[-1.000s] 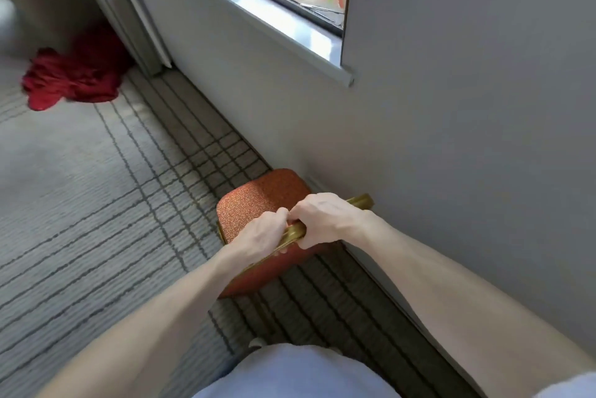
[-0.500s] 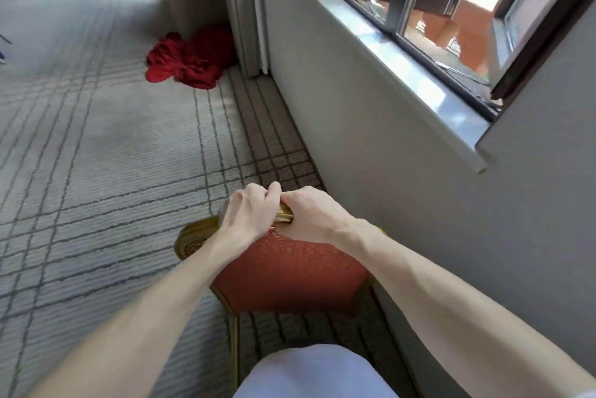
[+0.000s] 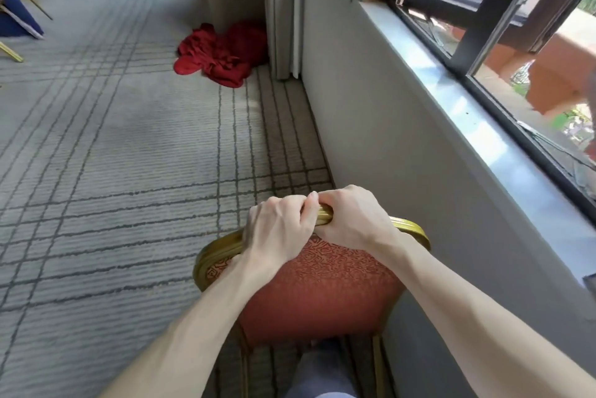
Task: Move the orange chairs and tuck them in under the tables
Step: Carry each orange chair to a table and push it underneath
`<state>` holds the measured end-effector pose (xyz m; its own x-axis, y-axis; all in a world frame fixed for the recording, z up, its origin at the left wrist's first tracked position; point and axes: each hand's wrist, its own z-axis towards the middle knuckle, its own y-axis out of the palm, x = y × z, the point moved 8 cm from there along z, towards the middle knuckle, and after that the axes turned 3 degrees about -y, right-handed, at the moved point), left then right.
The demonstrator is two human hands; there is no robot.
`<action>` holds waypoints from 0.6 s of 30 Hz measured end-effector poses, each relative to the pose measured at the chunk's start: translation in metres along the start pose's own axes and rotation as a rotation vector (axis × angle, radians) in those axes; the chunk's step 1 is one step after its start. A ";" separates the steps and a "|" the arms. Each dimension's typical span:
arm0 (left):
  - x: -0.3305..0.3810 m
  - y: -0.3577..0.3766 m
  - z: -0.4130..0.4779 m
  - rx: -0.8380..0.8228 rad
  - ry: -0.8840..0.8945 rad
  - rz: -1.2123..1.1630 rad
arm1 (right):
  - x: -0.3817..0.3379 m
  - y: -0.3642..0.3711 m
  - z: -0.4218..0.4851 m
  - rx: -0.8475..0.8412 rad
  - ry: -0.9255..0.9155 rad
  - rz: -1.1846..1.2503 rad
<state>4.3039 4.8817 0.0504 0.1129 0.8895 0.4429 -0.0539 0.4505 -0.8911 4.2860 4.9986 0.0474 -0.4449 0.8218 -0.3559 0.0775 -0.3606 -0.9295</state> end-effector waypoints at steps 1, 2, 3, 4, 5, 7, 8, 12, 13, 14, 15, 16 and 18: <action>-0.004 -0.004 0.016 0.007 0.004 0.001 | 0.003 -0.001 0.016 -0.011 0.005 0.002; -0.009 -0.002 0.044 0.015 -0.009 0.000 | 0.015 -0.001 0.042 -0.038 0.017 0.012; -0.014 0.001 0.066 0.009 -0.033 -0.012 | 0.024 -0.002 0.062 -0.071 0.040 0.029; -0.020 0.006 0.094 0.006 -0.074 -0.023 | 0.039 -0.001 0.087 -0.112 0.063 0.052; -0.024 0.011 0.119 0.000 -0.111 -0.036 | 0.052 0.000 0.109 -0.152 0.075 0.080; -0.035 0.018 0.156 -0.017 -0.165 -0.054 | 0.070 0.004 0.144 -0.216 0.076 0.136; -0.040 0.023 0.177 -0.031 -0.195 -0.054 | 0.080 0.006 0.164 -0.242 0.064 0.155; -0.054 0.026 0.223 -0.081 -0.272 -0.058 | 0.098 0.018 0.214 -0.271 0.026 0.191; -0.055 0.027 0.232 -0.085 -0.282 -0.059 | 0.103 0.020 0.222 -0.274 0.023 0.194; -0.057 0.030 0.244 -0.092 -0.302 -0.055 | 0.110 0.022 0.233 -0.282 0.025 0.197; -0.059 0.034 0.254 -0.096 -0.313 -0.045 | 0.117 0.023 0.242 -0.283 0.025 0.200; -0.061 0.038 0.265 -0.102 -0.322 -0.037 | 0.123 0.024 0.252 -0.285 0.025 0.204; -0.067 0.045 0.288 -0.114 -0.332 -0.031 | 0.137 0.025 0.272 -0.296 0.033 0.215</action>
<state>4.0082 4.8647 0.0096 -0.2172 0.8602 0.4614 0.0577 0.4831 -0.8736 3.9847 4.9821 0.0016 -0.3621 0.7566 -0.5445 0.4230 -0.3871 -0.8192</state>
